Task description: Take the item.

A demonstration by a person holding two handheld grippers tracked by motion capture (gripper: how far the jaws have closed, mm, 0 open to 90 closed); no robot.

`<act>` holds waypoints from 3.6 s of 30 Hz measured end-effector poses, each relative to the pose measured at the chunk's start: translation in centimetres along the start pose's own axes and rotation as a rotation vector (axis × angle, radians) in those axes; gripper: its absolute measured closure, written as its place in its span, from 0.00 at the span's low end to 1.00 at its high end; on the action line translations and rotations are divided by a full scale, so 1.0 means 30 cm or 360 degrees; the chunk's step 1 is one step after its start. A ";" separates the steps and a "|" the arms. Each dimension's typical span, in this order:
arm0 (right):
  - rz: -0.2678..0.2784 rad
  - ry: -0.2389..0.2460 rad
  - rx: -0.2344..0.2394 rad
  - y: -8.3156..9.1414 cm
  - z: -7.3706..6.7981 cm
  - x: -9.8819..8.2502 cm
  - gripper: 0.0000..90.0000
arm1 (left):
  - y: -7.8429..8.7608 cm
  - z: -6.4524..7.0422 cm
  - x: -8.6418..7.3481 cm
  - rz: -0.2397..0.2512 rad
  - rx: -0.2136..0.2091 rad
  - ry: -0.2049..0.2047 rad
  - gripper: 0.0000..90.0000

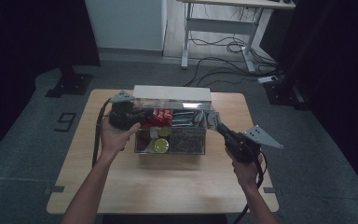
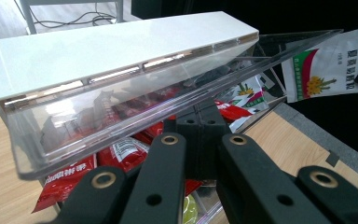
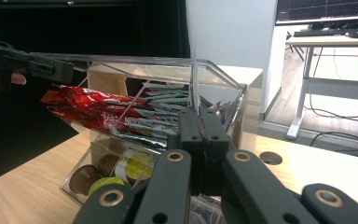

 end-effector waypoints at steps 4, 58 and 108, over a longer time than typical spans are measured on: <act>0.0003 -0.0014 0.0003 0.011 0.007 -0.003 0.99 | -0.001 0.000 0.000 -0.0001 -0.0007 0.0009 1.00; -0.0103 -0.0157 -0.0031 0.082 0.146 -0.197 0.99 | 0.010 0.012 -0.007 -0.0004 -0.0012 -0.0006 1.00; -0.0508 -0.0188 -0.0123 0.003 0.206 -0.526 0.99 | 0.001 0.020 -0.021 0.0000 -0.0022 -0.0001 1.00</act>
Point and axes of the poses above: each handheld gripper's, and its own axes: y roughly backward along the jaws, x roughly out of its top, z roughly to its right, the point moved 8 cm from there along -y, roughly forward along the jaws, and after that the axes turned 5 degrees about -x, right-handed, at the moved point
